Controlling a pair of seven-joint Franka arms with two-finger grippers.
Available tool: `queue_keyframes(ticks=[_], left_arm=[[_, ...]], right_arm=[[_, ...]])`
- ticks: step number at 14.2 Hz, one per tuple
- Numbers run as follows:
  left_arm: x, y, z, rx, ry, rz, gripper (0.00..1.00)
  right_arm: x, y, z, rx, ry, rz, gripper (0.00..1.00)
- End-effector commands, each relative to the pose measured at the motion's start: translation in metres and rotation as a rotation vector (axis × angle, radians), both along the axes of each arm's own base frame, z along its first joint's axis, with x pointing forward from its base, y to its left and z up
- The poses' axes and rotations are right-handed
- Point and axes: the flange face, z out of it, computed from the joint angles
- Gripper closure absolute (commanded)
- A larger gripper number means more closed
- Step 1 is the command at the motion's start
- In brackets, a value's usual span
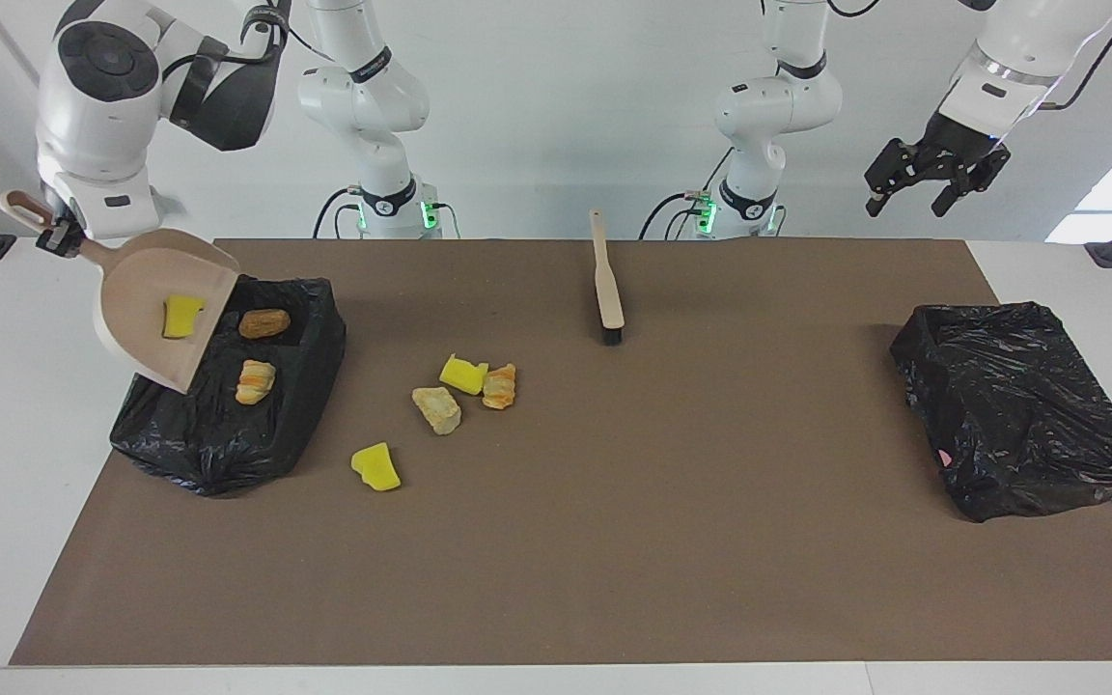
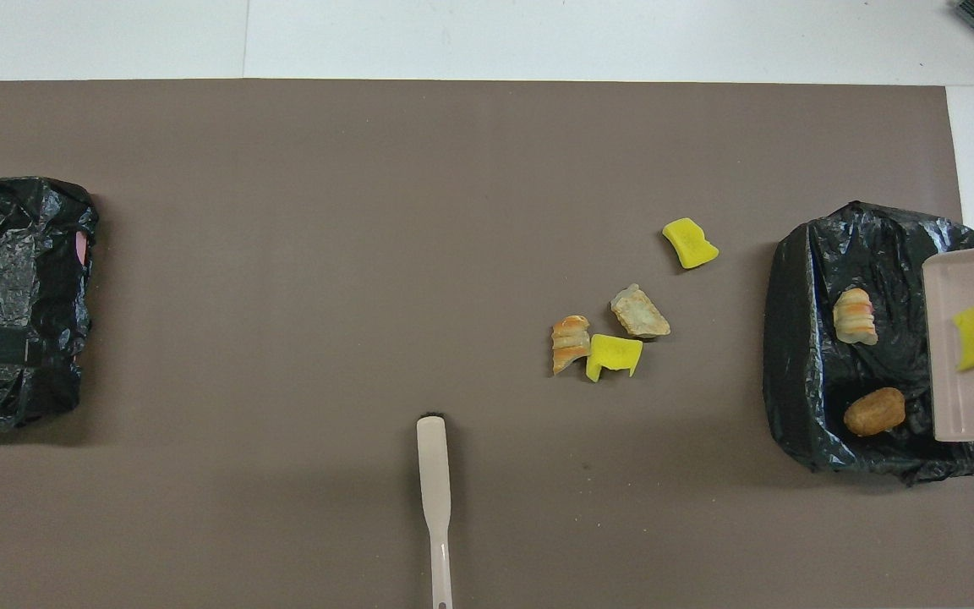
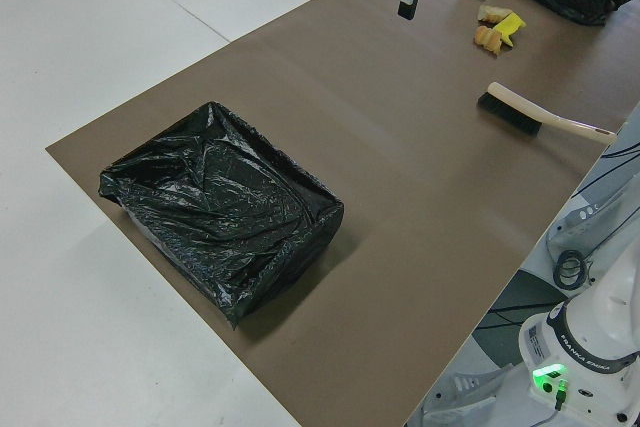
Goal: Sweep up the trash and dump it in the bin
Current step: 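Tilt the dustpan over the bin with the right gripper to dump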
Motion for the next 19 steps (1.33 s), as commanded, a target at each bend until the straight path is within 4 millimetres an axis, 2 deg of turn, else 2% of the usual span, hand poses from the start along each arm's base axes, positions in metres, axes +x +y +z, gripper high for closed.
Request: queue_keyframes(ticks=[1,5,7,8,9,11,12,13,14,15,18,19], left_arm=[[0.018,0.002,0.003,0.013,0.004,-0.013,0.00],[0.022,-0.010,-0.007,0.026,0.008,-0.064,0.00],[0.021,-0.016,-0.007,0.025,0.006,-0.098,0.00],[0.022,-0.016,-0.006,0.023,0.001,-0.095,0.00],[0.023,-0.014,-0.004,0.026,-0.011,-0.088,0.00],[0.029,-0.008,-0.003,0.024,-0.009,-0.071,0.00],[0.028,-0.006,0.005,0.024,-0.013,-0.052,0.00],[0.028,-0.005,0.006,0.024,-0.007,-0.046,0.00],[0.034,-0.003,0.002,0.017,0.001,-0.044,0.00],[0.038,-0.002,0.008,0.014,-0.013,-0.043,0.00],[0.044,-0.002,0.011,0.017,-0.055,-0.043,0.00],[0.045,0.003,0.012,0.018,-0.059,-0.034,0.00]], right_arm=[[-0.005,0.004,0.004,-0.037,-0.006,-0.017,1.00],[-0.003,0.017,0.008,-0.091,-0.010,-0.006,1.00],[-0.002,0.031,0.009,-0.137,-0.021,-0.010,1.00],[-0.001,0.047,0.010,-0.161,-0.033,-0.007,1.00],[-0.004,0.054,0.011,-0.167,-0.043,-0.005,1.00],[-0.010,0.060,-0.008,-0.161,-0.074,-0.001,1.00],[-0.010,0.064,-0.019,-0.157,-0.088,-0.018,1.00],[-0.010,0.074,-0.030,-0.161,-0.104,-0.025,1.00],[-0.009,0.074,-0.029,-0.163,-0.100,-0.026,1.00],[-0.007,0.074,-0.022,-0.171,-0.084,-0.007,1.00],[-0.012,0.061,0.016,-0.181,-0.019,0.041,1.00],[-0.014,0.060,0.022,-0.181,-0.007,0.052,1.00]])
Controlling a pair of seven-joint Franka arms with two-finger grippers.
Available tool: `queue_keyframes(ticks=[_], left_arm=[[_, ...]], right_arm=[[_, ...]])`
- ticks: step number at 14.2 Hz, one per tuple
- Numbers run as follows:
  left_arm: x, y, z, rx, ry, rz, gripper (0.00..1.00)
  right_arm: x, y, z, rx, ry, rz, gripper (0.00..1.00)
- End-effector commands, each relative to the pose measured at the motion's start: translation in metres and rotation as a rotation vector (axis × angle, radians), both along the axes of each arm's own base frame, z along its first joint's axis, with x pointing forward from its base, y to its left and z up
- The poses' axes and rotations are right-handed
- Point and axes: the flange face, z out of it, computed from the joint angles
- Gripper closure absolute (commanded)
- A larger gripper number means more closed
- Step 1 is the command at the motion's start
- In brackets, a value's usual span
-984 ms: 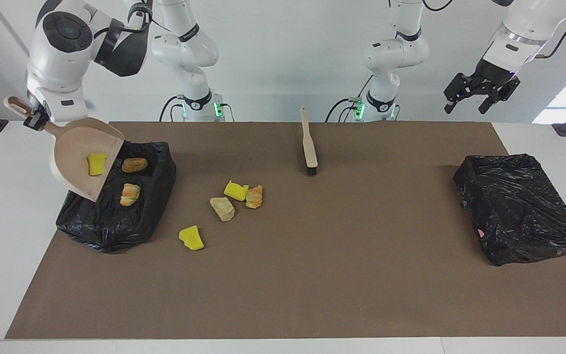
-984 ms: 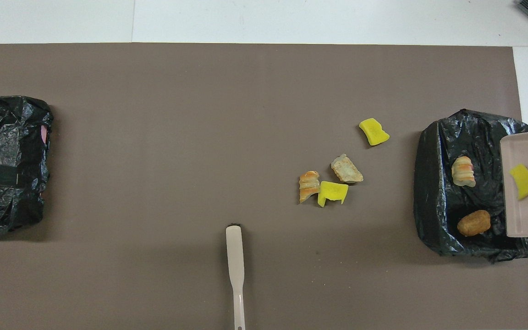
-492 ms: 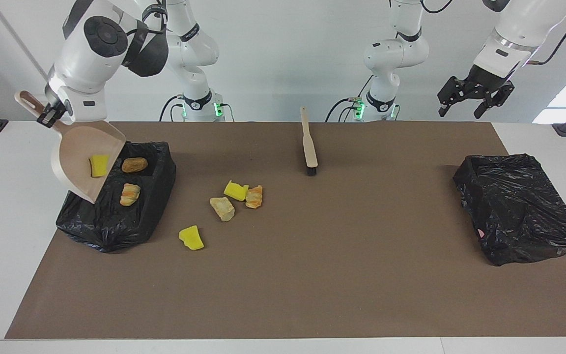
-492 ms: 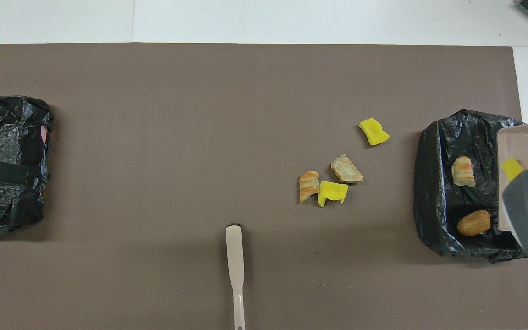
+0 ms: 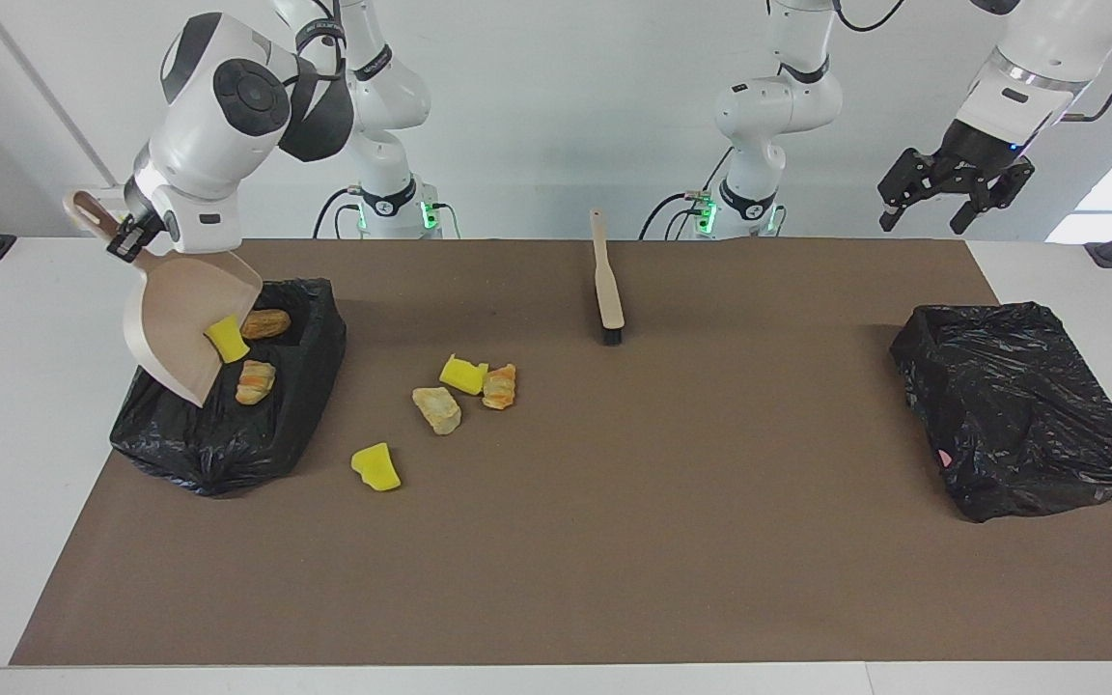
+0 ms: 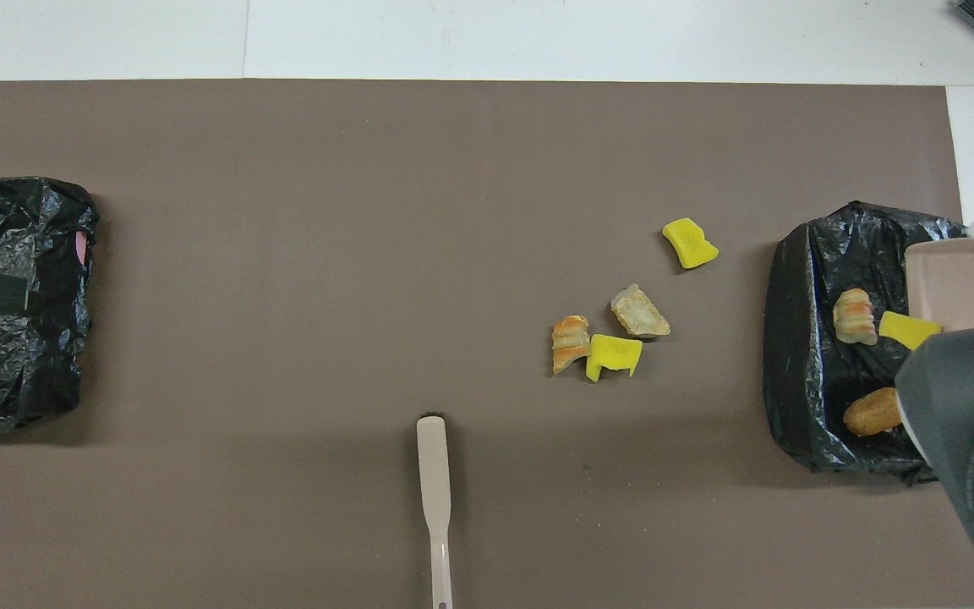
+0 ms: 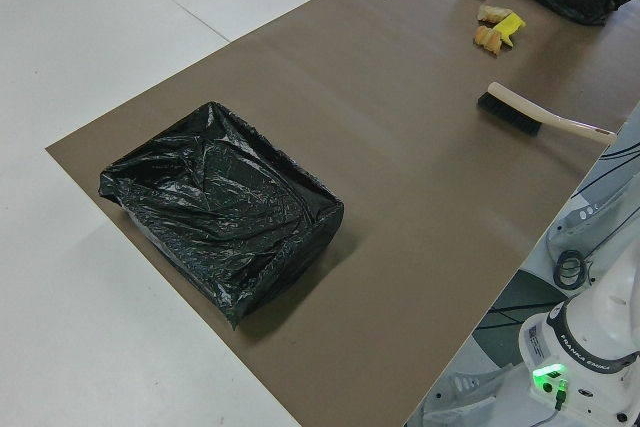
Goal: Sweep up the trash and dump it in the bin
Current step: 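Tilt the dustpan over the bin with the right gripper to dump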
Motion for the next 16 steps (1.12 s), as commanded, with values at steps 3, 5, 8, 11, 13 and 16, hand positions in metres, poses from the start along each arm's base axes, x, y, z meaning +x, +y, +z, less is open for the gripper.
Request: queue_keyframes(ticks=[3,5,8,11,13,16], left_arm=[[0.001,0.004,0.005,0.061,0.016,0.005,0.00],[-0.001,0.002,0.006,0.051,0.019,0.009,0.00],[-0.007,0.000,0.000,0.054,0.025,0.002,0.00],[-0.008,-0.001,-0.002,0.046,0.015,0.005,0.00],[-0.008,-0.001,0.000,0.046,0.012,0.007,0.00],[-0.008,-0.004,0.000,0.048,0.019,0.000,0.00]], right_arm=[[-0.009,-0.008,0.017,0.066,-0.008,0.015,1.00],[-0.012,-0.026,0.010,0.171,-0.041,-0.071,1.00],[-0.015,-0.037,0.021,0.244,-0.066,-0.110,1.00],[-0.020,-0.045,0.028,0.302,-0.085,-0.147,1.00],[-0.023,-0.055,0.029,0.377,-0.104,-0.197,1.00],[-0.023,-0.052,0.026,0.457,-0.182,-0.302,1.00]])
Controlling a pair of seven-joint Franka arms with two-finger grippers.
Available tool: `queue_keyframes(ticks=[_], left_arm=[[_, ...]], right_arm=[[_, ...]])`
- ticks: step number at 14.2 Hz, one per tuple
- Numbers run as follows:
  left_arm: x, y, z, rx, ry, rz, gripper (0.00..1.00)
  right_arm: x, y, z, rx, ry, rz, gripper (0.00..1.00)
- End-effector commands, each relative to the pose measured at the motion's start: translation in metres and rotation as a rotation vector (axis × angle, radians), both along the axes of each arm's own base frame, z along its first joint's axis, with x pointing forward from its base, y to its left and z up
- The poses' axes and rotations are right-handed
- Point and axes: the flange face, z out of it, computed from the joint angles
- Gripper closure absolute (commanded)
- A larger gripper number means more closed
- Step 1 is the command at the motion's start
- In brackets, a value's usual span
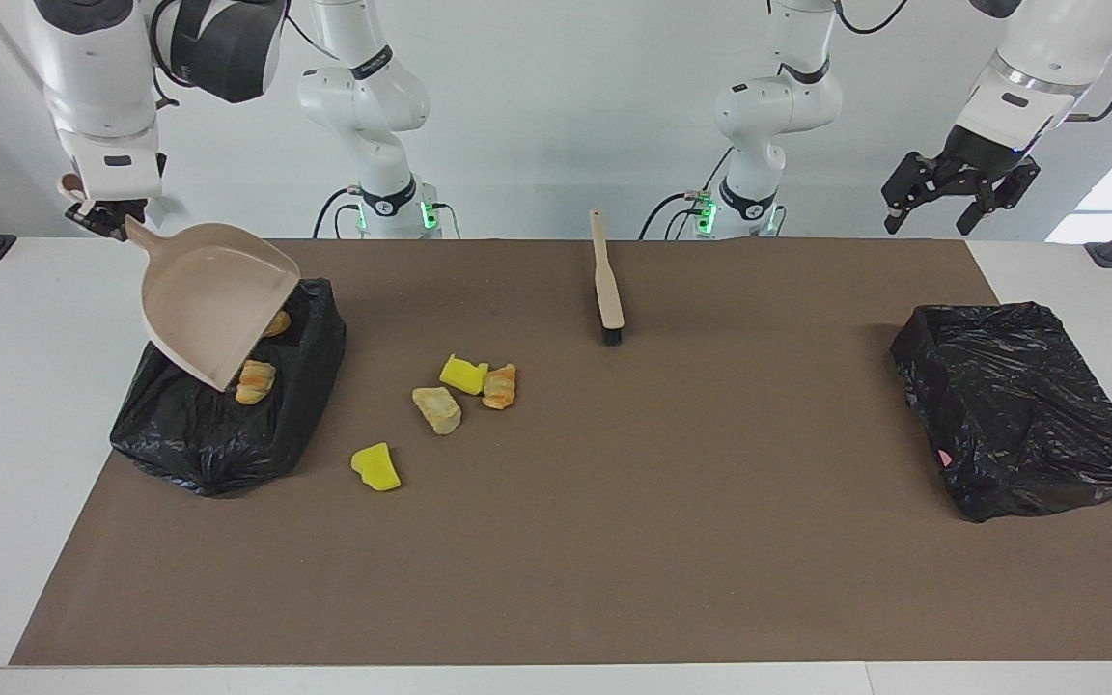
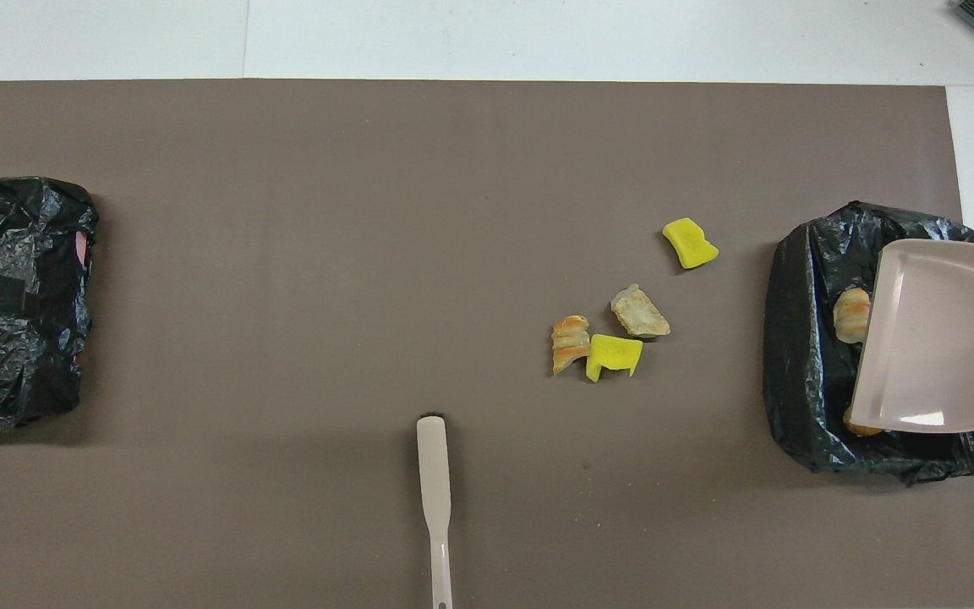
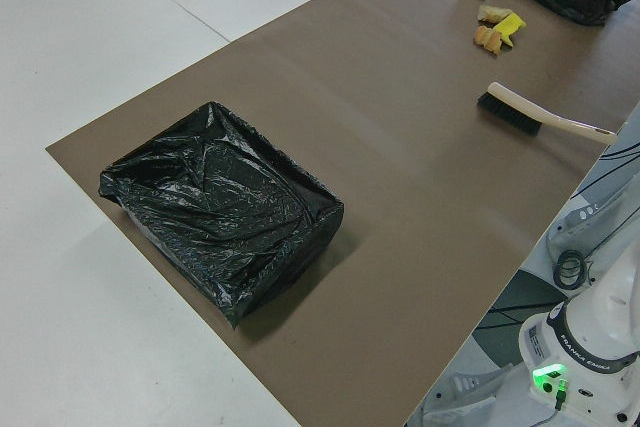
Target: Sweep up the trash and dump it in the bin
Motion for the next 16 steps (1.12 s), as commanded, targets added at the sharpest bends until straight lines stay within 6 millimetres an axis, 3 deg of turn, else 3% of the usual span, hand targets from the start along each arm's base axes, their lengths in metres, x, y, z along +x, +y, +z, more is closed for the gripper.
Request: queue_keyframes(ticks=[1,5,9,16], left_arm=[[-0.008,-0.008,0.003,0.012,0.001,-0.003,0.00],[-0.007,0.002,0.002,0.012,0.001,0.013,0.00],[-0.009,-0.001,0.001,0.014,0.012,0.007,0.00],[-0.010,-0.005,0.000,0.014,0.016,-0.003,0.00]], right_arm=[[-0.002,0.004,0.003,0.073,-0.073,-0.138,1.00],[0.001,0.044,0.001,0.130,-0.149,-0.320,1.00],[0.006,0.087,-0.003,0.183,-0.225,-0.576,1.00],[0.026,0.208,-0.029,0.232,-0.318,-0.831,1.00]])
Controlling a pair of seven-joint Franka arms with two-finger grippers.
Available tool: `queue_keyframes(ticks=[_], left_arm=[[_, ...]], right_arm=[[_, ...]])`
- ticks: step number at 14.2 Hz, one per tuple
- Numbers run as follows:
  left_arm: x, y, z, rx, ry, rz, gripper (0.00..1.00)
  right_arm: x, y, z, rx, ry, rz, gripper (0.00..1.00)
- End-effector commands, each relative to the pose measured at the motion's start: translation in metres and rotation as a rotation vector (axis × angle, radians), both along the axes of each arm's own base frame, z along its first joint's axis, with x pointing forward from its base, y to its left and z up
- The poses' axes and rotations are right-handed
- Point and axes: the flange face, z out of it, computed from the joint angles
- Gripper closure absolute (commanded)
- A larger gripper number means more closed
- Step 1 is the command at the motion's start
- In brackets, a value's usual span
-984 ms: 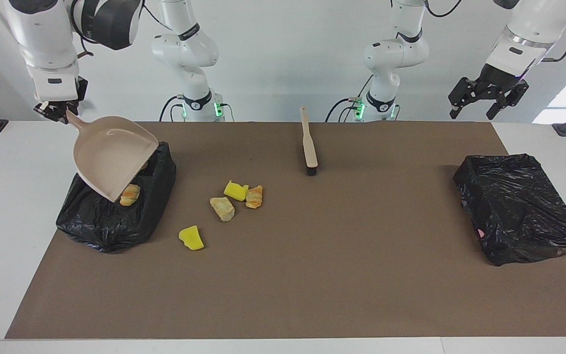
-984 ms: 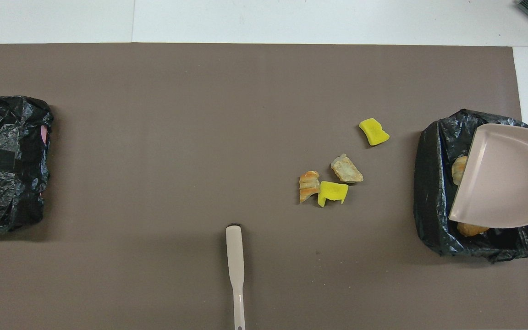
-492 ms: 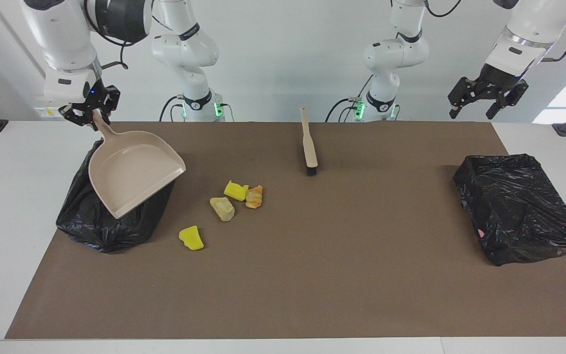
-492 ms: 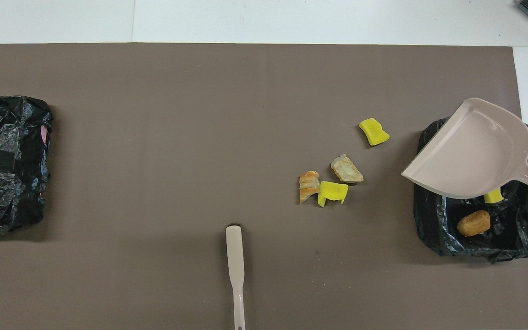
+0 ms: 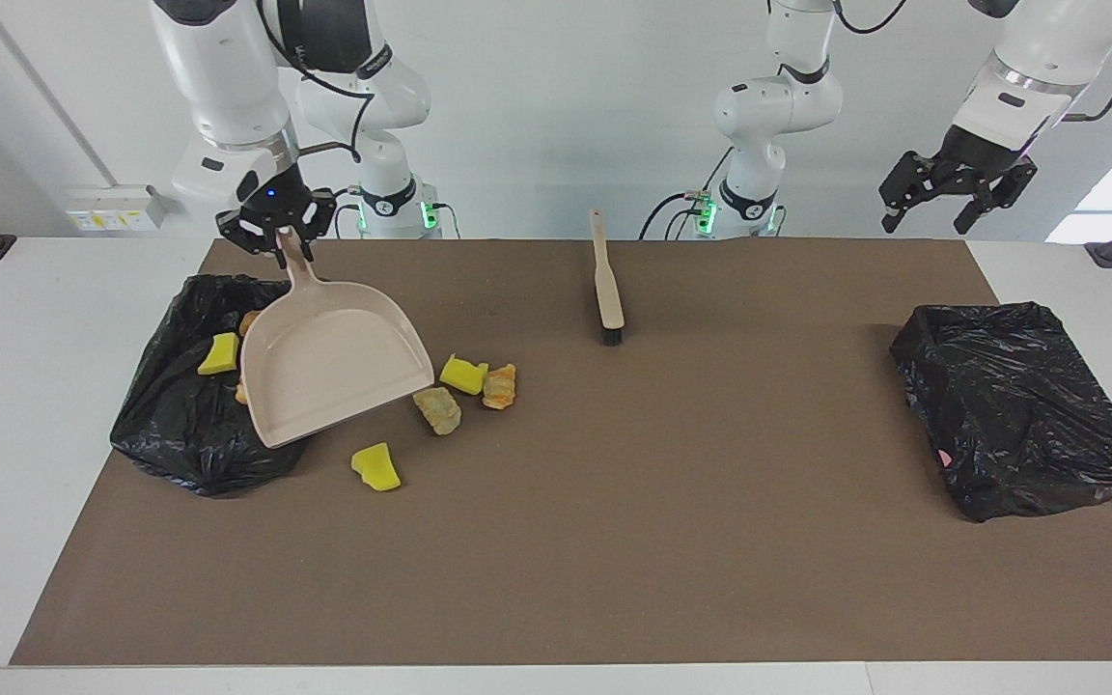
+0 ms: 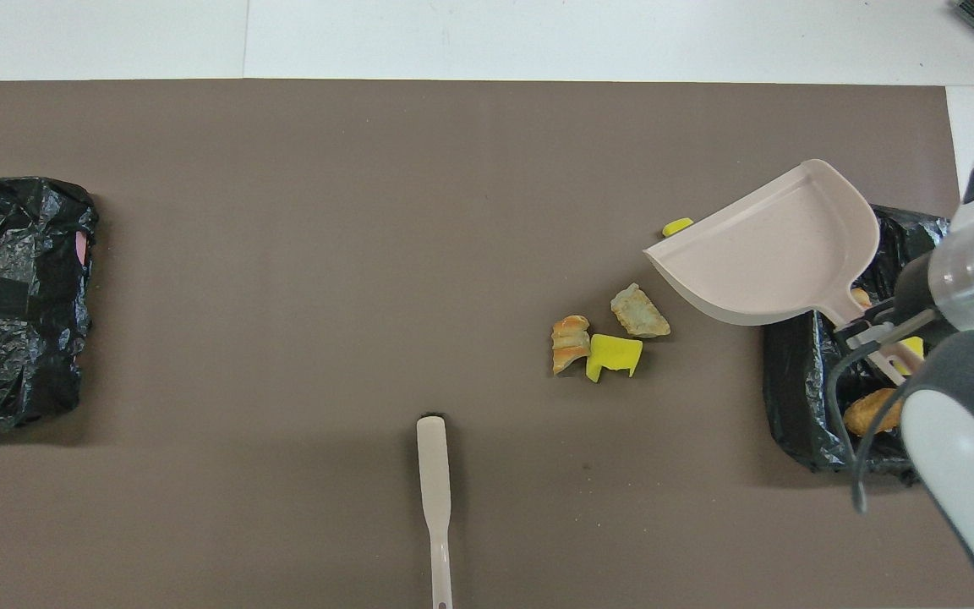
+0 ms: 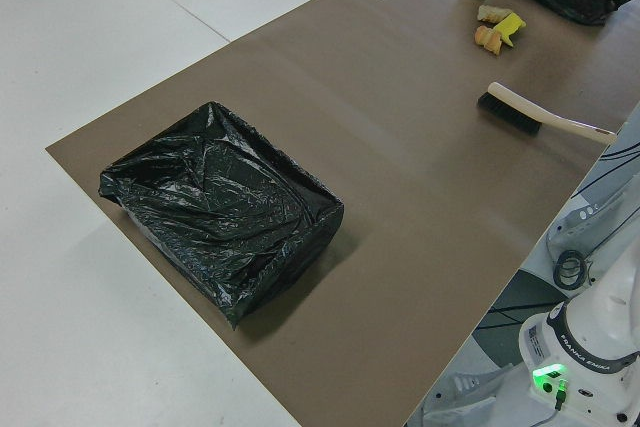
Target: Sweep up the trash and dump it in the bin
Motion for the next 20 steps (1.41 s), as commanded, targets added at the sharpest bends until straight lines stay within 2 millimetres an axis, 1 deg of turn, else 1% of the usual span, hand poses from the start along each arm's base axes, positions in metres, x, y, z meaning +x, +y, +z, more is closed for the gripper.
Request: queue_keyframes(ticks=[1,3,5,6,7,8,9,11,12,13,14,15,16,17,18,19,20], left_arm=[[-0.008,-0.002,0.001,0.013,0.006,0.001,0.00],[-0.008,-0.003,0.000,0.013,0.007,0.001,0.00],[-0.008,-0.003,0.000,0.013,0.007,-0.001,0.00],[-0.008,-0.003,0.000,0.013,0.007,-0.001,0.00],[-0.008,-0.003,0.000,0.013,0.007,-0.001,0.00],[-0.008,-0.003,0.000,0.013,0.007,-0.001,0.00],[-0.008,-0.002,0.000,0.013,0.007,0.001,0.00],[-0.009,-0.001,0.000,0.014,0.012,0.004,0.00],[-0.010,-0.002,-0.001,0.014,0.018,0.002,0.00],[-0.011,-0.002,0.000,0.015,0.021,0.002,0.00],[-0.012,-0.002,0.001,0.015,0.020,0.002,0.00],[-0.012,-0.002,0.001,0.015,0.020,0.002,0.00],[-0.012,-0.001,0.001,0.015,0.020,0.002,0.00],[-0.012,-0.001,0.001,0.015,0.020,0.002,0.00],[-0.012,-0.001,0.001,0.015,0.021,0.004,0.00],[-0.012,-0.002,0.001,0.015,0.021,0.002,0.00],[-0.012,-0.002,0.001,0.015,0.018,0.001,0.00]], right_arm=[[0.010,0.040,-0.016,0.058,-0.028,-0.099,1.00],[0.015,0.075,-0.024,0.109,-0.057,-0.190,1.00],[0.014,0.113,-0.029,0.139,-0.074,-0.249,1.00],[0.012,0.136,-0.036,0.142,-0.072,-0.286,1.00],[0.011,0.154,-0.045,0.133,-0.068,-0.319,1.00],[0.013,0.172,-0.049,0.135,-0.075,-0.343,1.00],[0.012,0.201,-0.058,0.136,-0.075,-0.348,1.00],[0.018,0.240,-0.071,0.162,-0.116,-0.424,1.00],[0.019,0.257,-0.076,0.185,-0.132,-0.423,1.00],[0.021,0.265,-0.081,0.198,-0.146,-0.423,1.00],[0.018,0.289,-0.093,0.205,-0.157,-0.420,1.00],[0.016,0.316,-0.101,0.220,-0.167,-0.430,1.00],[0.023,0.335,-0.112,0.215,-0.178,-0.442,1.00],[0.028,0.347,-0.122,0.209,-0.185,-0.449,1.00],[0.028,0.362,-0.136,0.186,-0.195,-0.444,1.00],[0.028,0.375,-0.154,0.152,-0.219,-0.444,1.00],[0.030,0.383,-0.163,0.146,-0.241,-0.445,1.00]])
